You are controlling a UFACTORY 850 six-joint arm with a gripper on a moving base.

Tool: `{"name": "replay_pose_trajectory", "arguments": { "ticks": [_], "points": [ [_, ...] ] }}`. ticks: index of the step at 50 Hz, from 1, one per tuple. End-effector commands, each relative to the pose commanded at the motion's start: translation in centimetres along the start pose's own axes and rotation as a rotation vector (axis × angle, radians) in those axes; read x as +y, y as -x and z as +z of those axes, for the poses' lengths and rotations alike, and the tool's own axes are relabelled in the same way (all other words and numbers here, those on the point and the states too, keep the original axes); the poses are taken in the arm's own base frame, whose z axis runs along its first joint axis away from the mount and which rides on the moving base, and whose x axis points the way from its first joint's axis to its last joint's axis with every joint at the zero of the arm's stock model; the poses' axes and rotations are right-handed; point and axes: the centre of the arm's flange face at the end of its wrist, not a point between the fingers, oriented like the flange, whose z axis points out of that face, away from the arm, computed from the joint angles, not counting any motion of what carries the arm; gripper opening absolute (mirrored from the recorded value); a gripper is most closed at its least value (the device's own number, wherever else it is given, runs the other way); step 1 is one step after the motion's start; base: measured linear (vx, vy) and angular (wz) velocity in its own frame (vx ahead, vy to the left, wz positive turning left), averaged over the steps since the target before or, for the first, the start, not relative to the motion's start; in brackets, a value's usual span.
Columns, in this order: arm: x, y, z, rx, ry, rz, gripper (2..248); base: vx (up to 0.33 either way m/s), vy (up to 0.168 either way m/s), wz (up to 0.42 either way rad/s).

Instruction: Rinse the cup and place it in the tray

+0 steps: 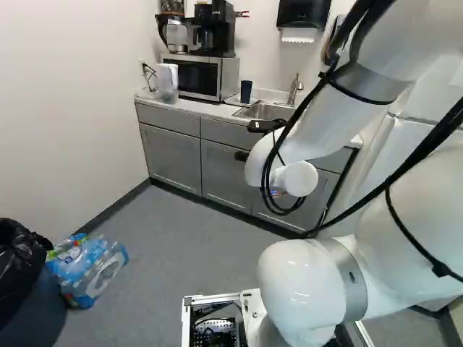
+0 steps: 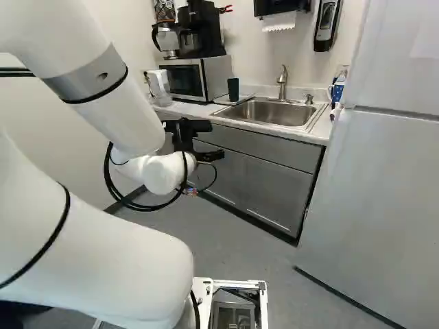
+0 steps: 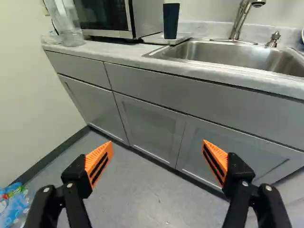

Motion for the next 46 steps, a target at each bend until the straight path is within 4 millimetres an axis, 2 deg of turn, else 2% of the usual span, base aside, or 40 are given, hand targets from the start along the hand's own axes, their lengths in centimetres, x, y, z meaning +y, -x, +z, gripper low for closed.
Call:
{"name": "replay_pose_trajectory", "arguments": {
  "ticks": [22, 46],
  "points": [
    [-0.5, 2.0, -1.5, 0.028, -0.018, -0.009, 247, 0.000, 0.000, 0.000],
    [-0.6, 2.5, -1.9, 0.036, -0.022, -0.011, 247, 0.000, 0.000, 0.000]
  ]
}}
